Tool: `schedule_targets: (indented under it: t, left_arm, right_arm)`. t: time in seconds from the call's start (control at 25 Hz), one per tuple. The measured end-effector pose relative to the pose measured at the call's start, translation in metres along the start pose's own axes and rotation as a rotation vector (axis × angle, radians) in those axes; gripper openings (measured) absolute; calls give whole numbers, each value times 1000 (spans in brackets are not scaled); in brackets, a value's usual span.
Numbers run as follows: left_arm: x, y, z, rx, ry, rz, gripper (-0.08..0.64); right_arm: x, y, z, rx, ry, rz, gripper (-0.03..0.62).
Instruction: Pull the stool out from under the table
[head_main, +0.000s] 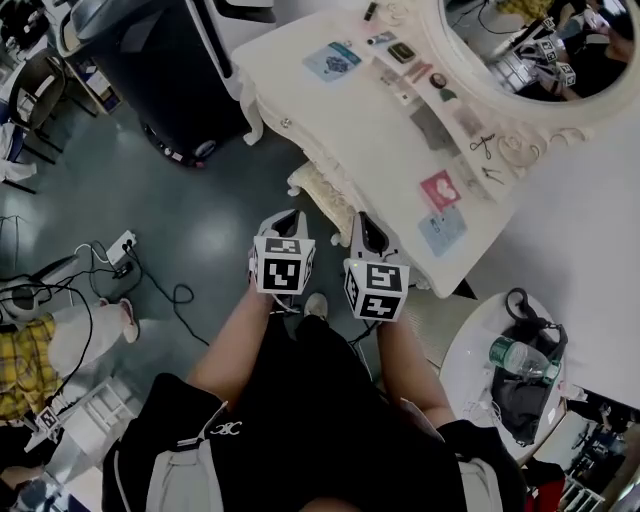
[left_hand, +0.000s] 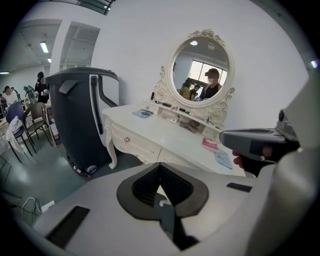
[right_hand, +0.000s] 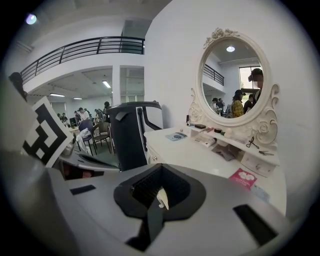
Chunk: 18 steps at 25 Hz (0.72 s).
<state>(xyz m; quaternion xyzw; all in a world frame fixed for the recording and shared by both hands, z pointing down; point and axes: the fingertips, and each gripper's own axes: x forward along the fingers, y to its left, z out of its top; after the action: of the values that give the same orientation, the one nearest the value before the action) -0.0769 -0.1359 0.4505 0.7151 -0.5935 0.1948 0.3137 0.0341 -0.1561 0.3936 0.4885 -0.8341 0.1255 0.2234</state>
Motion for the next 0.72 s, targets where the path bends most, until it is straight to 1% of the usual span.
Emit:
schedule_targets:
  t: [0.12,0.36,0.44,0.56,0.72]
  left_arm:
    - [21,8,-18,-8,39,-6,0]
    - [69,13,-51,-54,97,-45,0]
    - [82,15,-62,-51,119,-52,0]
    - [107,21,-79,-25,153,-57,0]
    - [134,22,-115,-22,214,-76,0]
  right_arm:
    - [10,2,-21,-3,42,-5,6]
    - [34,-2,-71,0,135,-20,6]
    - [42,-4,-92,2,175,-27,6]
    - [59,-11,-121,-12,228,-36,6]
    - [71,-23,-157,-23,282,-53,6]
